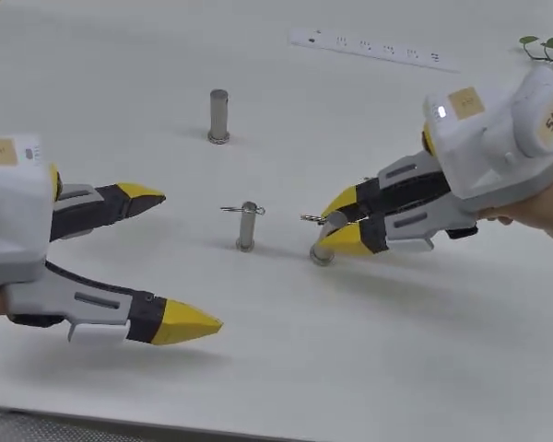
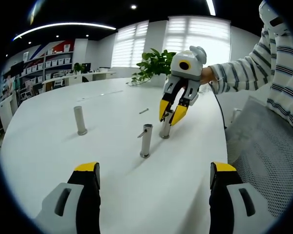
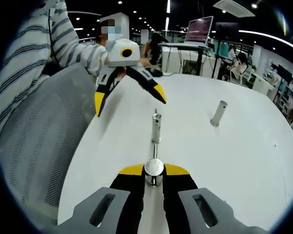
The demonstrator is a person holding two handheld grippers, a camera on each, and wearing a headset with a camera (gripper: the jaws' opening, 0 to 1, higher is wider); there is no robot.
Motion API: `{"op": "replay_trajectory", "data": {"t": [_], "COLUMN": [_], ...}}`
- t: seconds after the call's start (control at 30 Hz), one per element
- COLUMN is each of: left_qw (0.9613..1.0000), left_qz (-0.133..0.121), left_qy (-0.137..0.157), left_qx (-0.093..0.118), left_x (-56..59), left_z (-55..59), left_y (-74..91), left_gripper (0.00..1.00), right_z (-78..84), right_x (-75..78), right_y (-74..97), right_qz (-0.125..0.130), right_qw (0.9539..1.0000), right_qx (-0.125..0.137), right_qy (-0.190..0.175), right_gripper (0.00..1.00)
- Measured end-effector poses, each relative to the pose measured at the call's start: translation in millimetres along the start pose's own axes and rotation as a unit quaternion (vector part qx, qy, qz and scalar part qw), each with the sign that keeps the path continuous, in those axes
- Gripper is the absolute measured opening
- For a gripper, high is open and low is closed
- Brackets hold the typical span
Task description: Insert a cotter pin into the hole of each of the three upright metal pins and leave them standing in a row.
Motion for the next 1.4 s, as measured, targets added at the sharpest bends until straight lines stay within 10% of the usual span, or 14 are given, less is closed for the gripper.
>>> {"op": "replay_trajectory", "data": {"t": [1.0, 1.4], "left_qw": [0.9996, 0.9995], "left_qz": [0.015, 0.011], "left_qy": [0.007, 0.016], "left_qx": [-0.024, -0.023], "left_x": [3.1, 0.2], "left_z": [3.9, -1.4], "left_y": [0.1, 1.2], "left_gripper": [0.93, 0.92], "right_z": [0.1, 12.0], "right_x": [-0.8, -24.8], "right_y": [3.6, 16.8], "right_qz": [0.021, 0.06], "right_qw": [0.9972, 0.9862], "right_qx": [0.059, 0.123], "right_qy": [-0.041, -0.093], "right_gripper": [0.26, 0.46]}}
Point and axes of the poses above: the centre of the closed fingertips' face, and the gripper's own axes: y roughly backward along the fingers, x roughly to its right, z roughly out of its underside, the point moved 10 cm from there along y, roughly backward along the fingers, and after that the axes turned 13 degrees about -z, right-handed, at the moved point
